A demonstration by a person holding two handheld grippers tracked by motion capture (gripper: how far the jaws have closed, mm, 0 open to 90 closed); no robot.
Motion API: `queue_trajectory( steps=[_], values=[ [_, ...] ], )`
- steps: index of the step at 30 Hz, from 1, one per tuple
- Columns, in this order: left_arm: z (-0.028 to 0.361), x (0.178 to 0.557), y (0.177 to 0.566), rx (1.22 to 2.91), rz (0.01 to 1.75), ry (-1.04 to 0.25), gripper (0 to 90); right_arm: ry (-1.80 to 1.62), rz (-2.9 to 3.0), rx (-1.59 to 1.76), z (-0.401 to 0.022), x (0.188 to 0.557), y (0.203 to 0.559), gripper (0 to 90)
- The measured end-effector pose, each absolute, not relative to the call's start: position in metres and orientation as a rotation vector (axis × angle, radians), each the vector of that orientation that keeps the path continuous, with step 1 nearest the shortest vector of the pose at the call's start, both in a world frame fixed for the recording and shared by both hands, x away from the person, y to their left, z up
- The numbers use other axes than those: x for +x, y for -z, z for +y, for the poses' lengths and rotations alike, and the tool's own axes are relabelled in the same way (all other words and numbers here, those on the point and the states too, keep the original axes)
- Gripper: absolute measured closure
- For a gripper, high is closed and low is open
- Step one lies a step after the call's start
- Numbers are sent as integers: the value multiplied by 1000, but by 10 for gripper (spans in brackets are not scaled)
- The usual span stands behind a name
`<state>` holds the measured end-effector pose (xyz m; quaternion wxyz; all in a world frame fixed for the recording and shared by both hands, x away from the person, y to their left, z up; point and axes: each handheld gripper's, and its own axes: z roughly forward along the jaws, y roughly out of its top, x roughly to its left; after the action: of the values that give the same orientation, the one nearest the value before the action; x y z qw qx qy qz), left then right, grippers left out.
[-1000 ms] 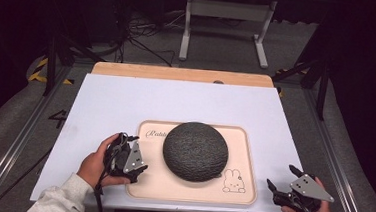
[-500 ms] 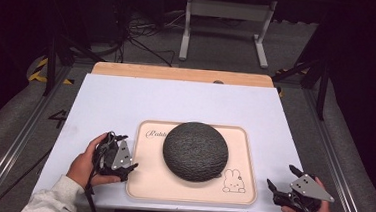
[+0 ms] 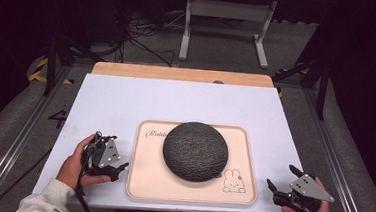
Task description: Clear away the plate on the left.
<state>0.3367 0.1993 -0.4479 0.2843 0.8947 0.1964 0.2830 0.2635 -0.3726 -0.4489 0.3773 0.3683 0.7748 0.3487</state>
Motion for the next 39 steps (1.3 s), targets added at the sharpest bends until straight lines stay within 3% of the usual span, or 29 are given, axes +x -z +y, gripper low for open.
queue_trajectory(
  steps=[16, 32, 39],
  values=[
    [232, 330, 461, 2322, 653, -685, 96, -888, 1984, 942, -373, 264, 449, 149],
    [266, 313, 466, 2091, 814, -534, 99, -896, 1986, 946, -374, 264, 450, 148],
    [268, 313, 465, 2064, 821, -528, 101, -899, 1988, 941, -373, 266, 450, 149]
  ],
)
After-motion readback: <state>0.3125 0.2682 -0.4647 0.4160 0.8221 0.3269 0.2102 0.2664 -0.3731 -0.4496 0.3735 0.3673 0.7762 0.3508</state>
